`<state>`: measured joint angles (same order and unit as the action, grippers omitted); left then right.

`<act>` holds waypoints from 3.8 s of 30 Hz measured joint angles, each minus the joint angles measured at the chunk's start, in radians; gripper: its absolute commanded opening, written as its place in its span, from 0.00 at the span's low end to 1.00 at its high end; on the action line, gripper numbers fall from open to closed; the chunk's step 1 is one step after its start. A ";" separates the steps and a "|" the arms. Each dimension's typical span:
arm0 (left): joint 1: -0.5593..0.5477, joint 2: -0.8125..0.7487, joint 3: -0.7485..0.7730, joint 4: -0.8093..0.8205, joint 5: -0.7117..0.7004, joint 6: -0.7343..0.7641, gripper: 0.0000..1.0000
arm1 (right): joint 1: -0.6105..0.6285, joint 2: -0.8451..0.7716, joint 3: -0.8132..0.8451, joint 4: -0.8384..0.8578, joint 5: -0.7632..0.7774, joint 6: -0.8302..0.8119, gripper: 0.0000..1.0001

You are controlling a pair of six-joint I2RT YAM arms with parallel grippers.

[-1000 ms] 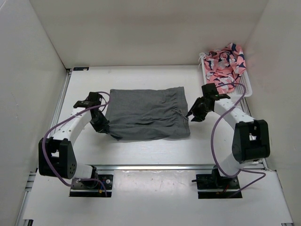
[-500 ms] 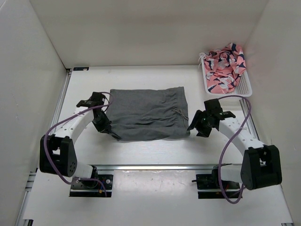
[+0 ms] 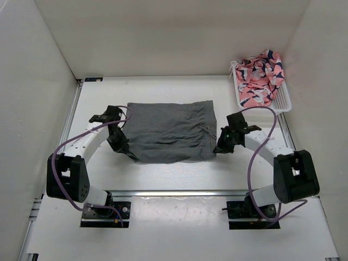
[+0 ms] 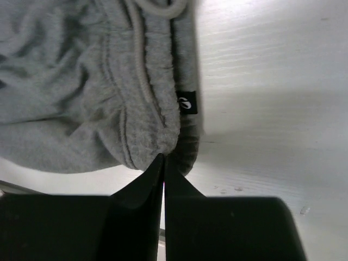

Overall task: Fold and stack the shorts
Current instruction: Flatten the shorts out

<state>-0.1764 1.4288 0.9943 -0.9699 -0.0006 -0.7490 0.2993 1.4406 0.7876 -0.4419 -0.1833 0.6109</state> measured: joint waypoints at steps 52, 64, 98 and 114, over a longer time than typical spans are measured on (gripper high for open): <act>-0.016 0.039 0.042 0.005 -0.004 0.016 0.10 | 0.032 -0.209 -0.025 -0.098 0.245 0.129 0.78; -0.020 0.054 0.047 0.006 -0.004 0.016 0.10 | 0.043 -0.018 -0.074 0.190 0.092 0.168 0.75; 0.055 0.407 0.759 -0.126 0.003 0.059 0.10 | 0.001 0.304 0.809 -0.089 0.258 0.094 0.00; 0.107 0.183 0.777 -0.104 0.165 0.128 0.10 | -0.071 0.010 0.528 -0.096 0.169 0.050 0.00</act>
<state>-0.0696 1.6119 1.7718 -1.0740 0.1646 -0.6209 0.2279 1.4502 1.3159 -0.5377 -0.0139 0.6613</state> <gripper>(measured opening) 0.145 0.106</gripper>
